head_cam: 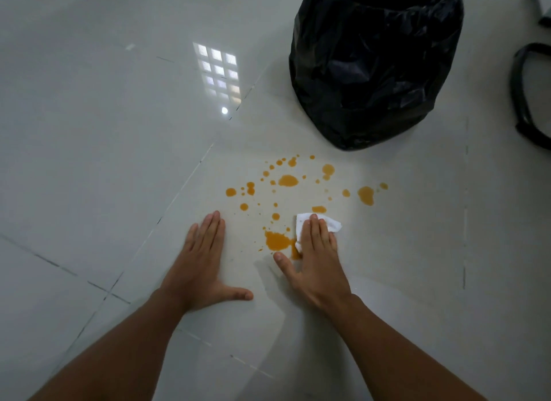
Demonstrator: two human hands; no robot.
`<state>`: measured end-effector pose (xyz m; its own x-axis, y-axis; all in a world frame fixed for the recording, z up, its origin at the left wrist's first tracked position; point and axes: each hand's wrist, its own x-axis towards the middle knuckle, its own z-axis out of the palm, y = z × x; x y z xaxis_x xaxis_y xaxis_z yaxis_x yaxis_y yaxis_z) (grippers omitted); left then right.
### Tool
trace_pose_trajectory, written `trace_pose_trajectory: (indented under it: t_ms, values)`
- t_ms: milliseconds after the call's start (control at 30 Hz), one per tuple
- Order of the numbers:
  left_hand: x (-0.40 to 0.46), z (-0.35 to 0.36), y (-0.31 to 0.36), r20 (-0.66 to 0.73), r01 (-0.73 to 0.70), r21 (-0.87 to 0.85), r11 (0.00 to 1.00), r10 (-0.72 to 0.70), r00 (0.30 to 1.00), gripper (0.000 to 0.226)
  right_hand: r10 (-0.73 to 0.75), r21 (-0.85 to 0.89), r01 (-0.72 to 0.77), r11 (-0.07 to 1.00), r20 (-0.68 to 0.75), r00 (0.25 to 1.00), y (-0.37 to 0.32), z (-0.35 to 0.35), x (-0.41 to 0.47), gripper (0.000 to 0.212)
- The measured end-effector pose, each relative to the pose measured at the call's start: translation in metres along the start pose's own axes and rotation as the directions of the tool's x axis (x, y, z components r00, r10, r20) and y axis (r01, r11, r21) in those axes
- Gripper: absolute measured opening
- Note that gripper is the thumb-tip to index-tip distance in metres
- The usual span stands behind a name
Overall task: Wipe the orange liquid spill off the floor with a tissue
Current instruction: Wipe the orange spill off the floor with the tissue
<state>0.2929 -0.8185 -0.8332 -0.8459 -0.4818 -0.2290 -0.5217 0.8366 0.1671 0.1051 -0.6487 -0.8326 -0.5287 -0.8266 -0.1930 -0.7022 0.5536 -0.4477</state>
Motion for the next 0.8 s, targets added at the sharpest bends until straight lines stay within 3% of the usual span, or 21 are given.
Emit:
trace_pose_trajectory:
  t_ms: [133, 467, 800]
  values:
    - [-0.005, 0.002, 0.0, -0.029, 0.033, -0.032, 0.999, -0.034, 0.999, 0.153, -0.211, 0.059, 0.205, 0.977, 0.131, 0.969, -0.023, 0.005, 0.013, 0.093]
    - [-0.01, 0.001, -0.014, -0.038, -0.012, -0.046, 0.999, 0.011, 0.999, 0.149, -0.369, 0.002, 0.378, 0.926, 0.229, 0.901, -0.03, 0.003, 0.032, 0.082]
    - [-0.009, 0.001, -0.014, -0.031, -0.022, -0.043, 0.999, 0.021, 0.999, 0.149, -0.516, 0.072, 0.519, 0.852, 0.286, 0.807, -0.042, -0.006, 0.05, 0.064]
